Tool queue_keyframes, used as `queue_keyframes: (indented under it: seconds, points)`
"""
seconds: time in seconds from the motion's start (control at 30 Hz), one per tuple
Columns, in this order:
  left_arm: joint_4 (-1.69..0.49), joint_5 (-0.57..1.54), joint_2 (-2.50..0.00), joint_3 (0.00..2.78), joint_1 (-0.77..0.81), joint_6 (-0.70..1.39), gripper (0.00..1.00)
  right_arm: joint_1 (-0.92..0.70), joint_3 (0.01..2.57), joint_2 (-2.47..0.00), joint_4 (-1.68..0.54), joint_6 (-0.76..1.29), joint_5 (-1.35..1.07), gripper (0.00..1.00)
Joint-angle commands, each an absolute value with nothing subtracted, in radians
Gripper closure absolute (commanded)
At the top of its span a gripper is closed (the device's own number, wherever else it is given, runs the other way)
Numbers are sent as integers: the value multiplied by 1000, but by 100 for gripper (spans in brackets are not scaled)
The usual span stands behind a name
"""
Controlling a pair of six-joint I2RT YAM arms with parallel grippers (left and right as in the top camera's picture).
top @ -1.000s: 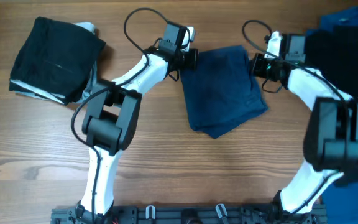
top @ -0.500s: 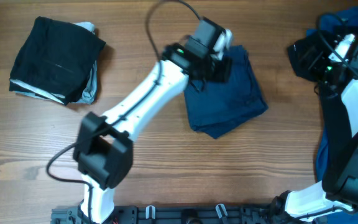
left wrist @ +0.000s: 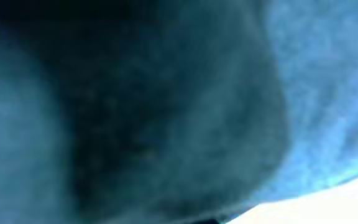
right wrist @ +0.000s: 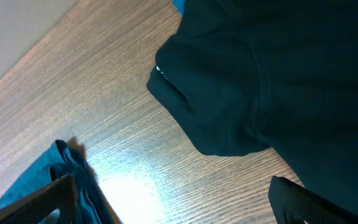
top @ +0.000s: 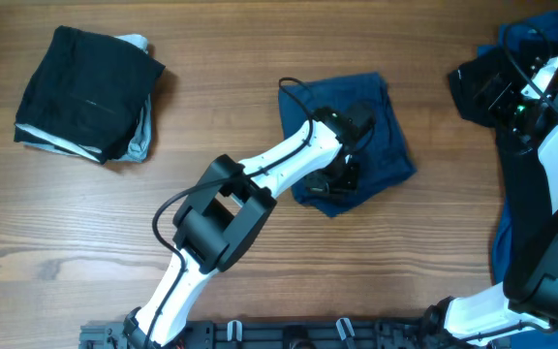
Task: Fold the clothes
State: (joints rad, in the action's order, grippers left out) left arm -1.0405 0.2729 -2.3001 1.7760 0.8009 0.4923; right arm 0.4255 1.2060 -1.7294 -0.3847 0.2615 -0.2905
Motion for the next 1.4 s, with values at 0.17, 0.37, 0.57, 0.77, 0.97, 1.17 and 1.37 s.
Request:
queue_keyframes:
  seconds: [0.17,0.37,0.57,0.77,0.97,1.17,1.37]
  points:
    - [-1263,-16,-2336,1740,622,510,87,426,1209,-1728,-382,269,-285,0]
    - [-1102,-155,-2336,1739,282,528,86,426,1209,-1728,-382,269,-285,1]
    - [-1083,-80,-2260,1967,201,529,73,426,1209,-1728,-382,269,-285,0]
    - [-1230,-79,-2086,2019,298,574,22,426,1209,-1728,-382,269,-285,0]
    - [-1401,52,-2114,1888,342,723,0,426,1209,-1728,-382,269,-285,0]
    - [-1271,110,-2114,1691,368,825,0,426,1209,-1728,-382,269,-285,0]
    - [-1124,147,-2114,1542,369,934,0,426,1209,-1728,-382,269,-285,1]
